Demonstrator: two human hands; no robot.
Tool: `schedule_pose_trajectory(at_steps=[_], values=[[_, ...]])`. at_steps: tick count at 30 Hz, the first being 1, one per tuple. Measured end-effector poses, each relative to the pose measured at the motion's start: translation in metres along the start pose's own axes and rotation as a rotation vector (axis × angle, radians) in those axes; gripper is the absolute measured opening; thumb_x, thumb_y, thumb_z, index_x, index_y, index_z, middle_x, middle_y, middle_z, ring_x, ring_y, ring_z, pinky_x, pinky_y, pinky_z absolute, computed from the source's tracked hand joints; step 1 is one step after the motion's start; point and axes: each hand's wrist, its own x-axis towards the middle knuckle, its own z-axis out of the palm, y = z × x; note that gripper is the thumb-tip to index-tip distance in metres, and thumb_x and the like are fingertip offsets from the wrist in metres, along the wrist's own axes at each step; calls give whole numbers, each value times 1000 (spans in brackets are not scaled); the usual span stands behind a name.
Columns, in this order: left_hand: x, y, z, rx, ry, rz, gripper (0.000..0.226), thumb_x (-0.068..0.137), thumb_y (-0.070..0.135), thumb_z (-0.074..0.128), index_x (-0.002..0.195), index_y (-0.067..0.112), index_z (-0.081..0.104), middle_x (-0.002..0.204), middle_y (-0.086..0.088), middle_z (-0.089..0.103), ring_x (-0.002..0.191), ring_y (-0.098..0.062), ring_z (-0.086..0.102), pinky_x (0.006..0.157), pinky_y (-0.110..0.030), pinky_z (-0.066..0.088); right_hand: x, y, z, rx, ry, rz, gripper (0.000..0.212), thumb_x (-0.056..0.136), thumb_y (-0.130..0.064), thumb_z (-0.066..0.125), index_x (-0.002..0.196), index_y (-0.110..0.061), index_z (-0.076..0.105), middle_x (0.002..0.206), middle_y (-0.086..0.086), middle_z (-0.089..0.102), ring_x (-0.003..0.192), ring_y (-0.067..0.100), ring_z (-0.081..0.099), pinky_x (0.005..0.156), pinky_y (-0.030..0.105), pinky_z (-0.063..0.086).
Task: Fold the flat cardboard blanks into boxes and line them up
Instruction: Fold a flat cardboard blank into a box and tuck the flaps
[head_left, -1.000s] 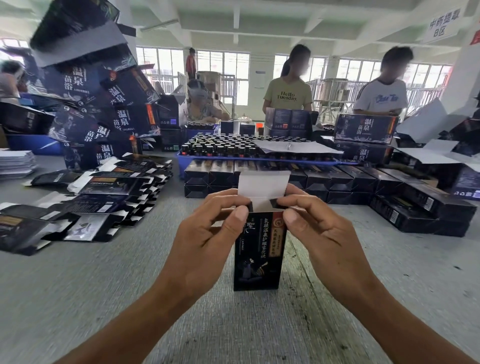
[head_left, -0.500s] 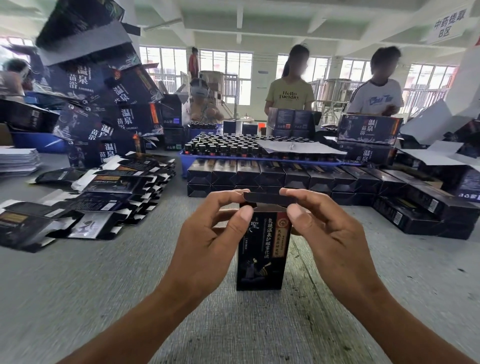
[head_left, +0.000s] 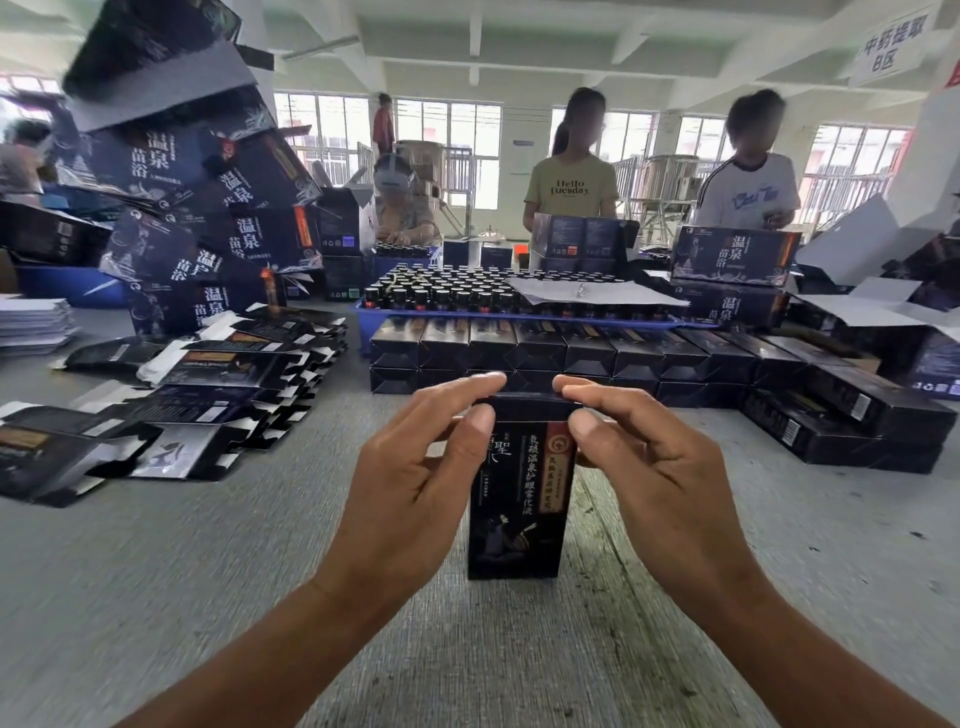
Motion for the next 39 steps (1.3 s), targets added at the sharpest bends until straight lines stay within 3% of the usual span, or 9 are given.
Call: schedule_pose_trajectory(at_steps=[7,14,17,21,24,29,33,35,39], values=[[1,-3,-3,105,-8,78,22,97,25,56,112,25,71,122,12,65,119,-6,60,78,-10,51,0,4,-3,-175,-5,-52,20,90,-36,63,106,-34,74,121,-20,69,114,3,65,87,24,57],[2,-8,-5,163,-33,95,23,94,25,60,114,19,70,121,11,66,114,-5,62,74,-10,51,2,7,-3,-332,32,-176,20,92,-30,63,107,-23,74,120,-15,68,114,0,63,84,10,50],[-1,-16,-9,190,-150,20,39,94,29,63,131,36,57,116,19,67,110,0,63,72,-11,53,1,11,-5,-359,30,-135,28,94,-35,61,120,-30,71,117,-19,68,110,-4,63,81,7,49],[2,-24,-13,207,-104,-98,57,91,27,69,129,61,43,111,34,60,96,1,68,65,-15,56,-2,22,-3,-548,-141,87,61,93,-46,64,143,-58,30,127,-25,54,102,-5,62,84,23,56],[7,-35,-17,191,42,-217,56,88,30,73,128,55,43,101,15,68,83,-6,71,66,-26,60,-4,25,1,-702,-335,125,63,87,-56,67,137,-57,29,133,-21,50,105,-2,58,95,37,54],[8,-48,-14,-8,161,-462,51,87,28,75,129,44,49,105,-6,70,82,-14,75,60,-29,60,-9,27,10,-951,-459,22,72,82,-70,61,140,-38,35,143,-8,47,118,9,49,101,33,48],[1,-57,-9,78,12,-435,58,83,53,64,134,61,38,108,7,71,87,-12,74,76,-36,57,1,29,-3,-968,-327,81,60,83,-54,59,138,-36,41,140,-5,51,114,15,55,95,35,52],[-5,-64,-11,368,-187,-332,59,76,67,55,128,75,29,117,21,62,99,-4,67,87,-37,53,15,31,-23,-1004,-191,136,57,82,-53,55,137,-36,47,135,-6,54,108,16,57,89,33,52],[-4,-76,-12,783,-483,-211,50,69,79,31,119,72,27,133,26,46,126,-2,45,101,-27,43,48,44,-83,-1132,71,311,48,90,-48,51,135,-32,54,132,2,56,108,23,58,83,33,47]])
